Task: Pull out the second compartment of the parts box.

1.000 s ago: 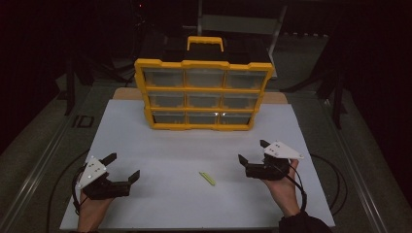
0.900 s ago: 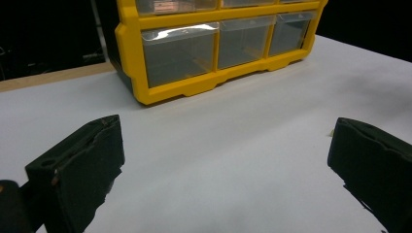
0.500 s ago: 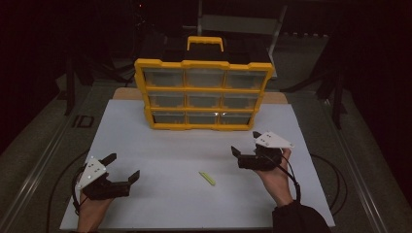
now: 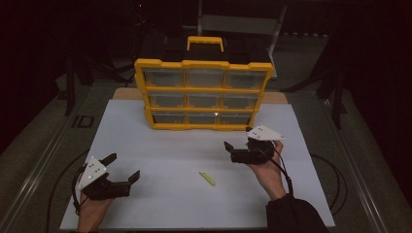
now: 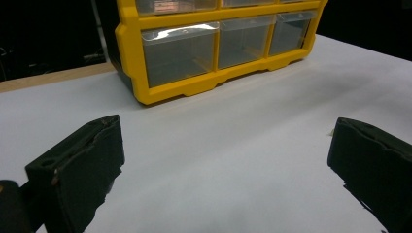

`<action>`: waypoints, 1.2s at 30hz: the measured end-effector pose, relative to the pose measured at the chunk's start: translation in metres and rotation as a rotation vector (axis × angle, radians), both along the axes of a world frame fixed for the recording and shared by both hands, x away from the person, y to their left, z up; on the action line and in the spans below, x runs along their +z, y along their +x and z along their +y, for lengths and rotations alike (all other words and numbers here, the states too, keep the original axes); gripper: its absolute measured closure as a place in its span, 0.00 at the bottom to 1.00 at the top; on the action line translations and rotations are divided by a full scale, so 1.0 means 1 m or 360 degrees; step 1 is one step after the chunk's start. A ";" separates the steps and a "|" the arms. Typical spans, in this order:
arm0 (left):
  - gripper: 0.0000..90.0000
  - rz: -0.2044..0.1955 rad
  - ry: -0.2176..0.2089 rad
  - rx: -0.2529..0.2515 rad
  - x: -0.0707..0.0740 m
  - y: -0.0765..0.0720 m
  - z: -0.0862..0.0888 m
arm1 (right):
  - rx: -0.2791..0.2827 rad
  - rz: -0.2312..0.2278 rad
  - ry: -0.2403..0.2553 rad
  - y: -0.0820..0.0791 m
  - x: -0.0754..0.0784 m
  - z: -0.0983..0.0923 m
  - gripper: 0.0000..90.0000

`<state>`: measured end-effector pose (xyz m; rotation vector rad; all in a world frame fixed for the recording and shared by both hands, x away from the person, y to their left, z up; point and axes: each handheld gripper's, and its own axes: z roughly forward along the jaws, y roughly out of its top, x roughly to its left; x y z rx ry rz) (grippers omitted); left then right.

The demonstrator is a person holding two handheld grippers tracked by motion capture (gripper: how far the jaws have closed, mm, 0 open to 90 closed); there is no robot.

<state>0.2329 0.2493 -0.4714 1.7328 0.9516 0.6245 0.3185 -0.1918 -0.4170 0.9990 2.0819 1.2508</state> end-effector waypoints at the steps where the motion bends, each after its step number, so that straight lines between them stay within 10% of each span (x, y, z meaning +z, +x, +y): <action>1: 0.01 0.0000 0.0000 0.0002 0.000 0.000 0.000 | 0.0000 0.0000 0.0000 0.000 0.000 0.000 0.10; 36: 0.01 -0.0004 0.0000 0.0006 -0.001 0.000 0.002 | 0.0055 -0.0026 -0.0168 0.048 0.022 0.058 0.10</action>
